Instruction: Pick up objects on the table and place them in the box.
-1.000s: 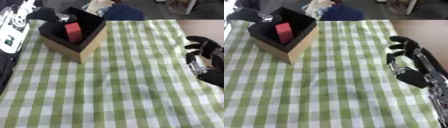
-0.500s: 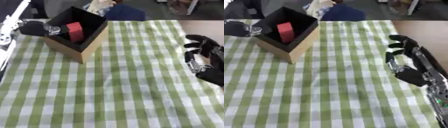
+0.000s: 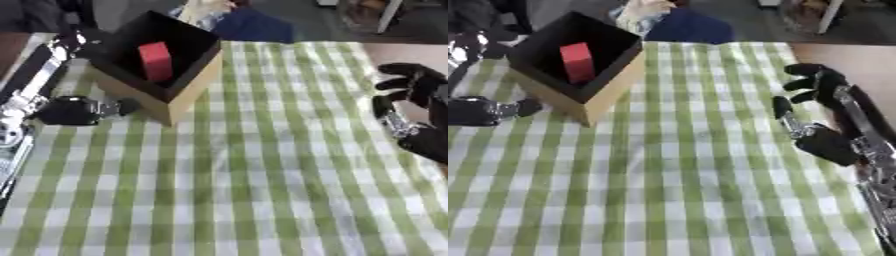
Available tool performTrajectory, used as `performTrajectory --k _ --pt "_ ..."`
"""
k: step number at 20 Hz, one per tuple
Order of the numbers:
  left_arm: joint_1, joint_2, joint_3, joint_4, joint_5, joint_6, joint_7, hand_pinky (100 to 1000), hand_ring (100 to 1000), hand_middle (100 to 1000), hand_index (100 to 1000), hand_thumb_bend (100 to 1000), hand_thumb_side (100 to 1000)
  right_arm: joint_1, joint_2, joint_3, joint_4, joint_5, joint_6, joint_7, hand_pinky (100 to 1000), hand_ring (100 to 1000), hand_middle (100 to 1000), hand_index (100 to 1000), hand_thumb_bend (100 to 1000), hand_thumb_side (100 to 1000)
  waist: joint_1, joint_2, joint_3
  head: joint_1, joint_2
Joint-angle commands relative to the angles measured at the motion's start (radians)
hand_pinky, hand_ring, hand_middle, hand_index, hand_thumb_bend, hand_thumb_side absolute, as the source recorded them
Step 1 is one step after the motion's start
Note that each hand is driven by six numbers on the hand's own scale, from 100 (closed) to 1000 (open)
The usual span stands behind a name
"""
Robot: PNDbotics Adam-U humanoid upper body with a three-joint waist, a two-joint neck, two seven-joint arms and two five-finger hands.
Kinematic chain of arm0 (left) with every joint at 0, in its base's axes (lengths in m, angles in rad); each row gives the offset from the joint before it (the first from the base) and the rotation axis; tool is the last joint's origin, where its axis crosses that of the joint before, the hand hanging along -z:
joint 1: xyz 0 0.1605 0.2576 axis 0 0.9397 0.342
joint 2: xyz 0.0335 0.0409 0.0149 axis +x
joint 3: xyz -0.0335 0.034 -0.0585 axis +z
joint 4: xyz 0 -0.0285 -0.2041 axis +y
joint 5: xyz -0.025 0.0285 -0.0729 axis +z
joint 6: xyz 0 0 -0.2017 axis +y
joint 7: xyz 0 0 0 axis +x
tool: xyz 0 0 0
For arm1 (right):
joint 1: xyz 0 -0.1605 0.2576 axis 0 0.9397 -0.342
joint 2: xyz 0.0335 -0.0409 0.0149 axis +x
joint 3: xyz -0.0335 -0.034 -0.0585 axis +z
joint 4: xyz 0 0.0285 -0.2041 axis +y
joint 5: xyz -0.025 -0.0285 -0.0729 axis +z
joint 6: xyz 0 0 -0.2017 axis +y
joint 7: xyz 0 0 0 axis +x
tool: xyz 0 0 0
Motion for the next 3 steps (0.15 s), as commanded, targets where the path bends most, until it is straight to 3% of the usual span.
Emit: performTrajectory --k 1,3 --pt "0.002 -0.004 0.017 -0.027 0.014 0.002 -0.01 848 812 839 891 769 486 -0.014 -0.039 -0.002 -0.013 0.061 -0.019 -0.045 699 785 855 887 301 412 0.0 -0.014 0.003 0.006 -0.009" --pt "0.006 -0.009 0.017 -0.027 0.016 0.003 -0.014 848 811 839 891 768 487 -0.014 -0.036 0.004 -0.006 0.098 -0.025 -0.062 699 783 854 886 298 413 -0.001 -0.013 0.003 0.005 -0.008"
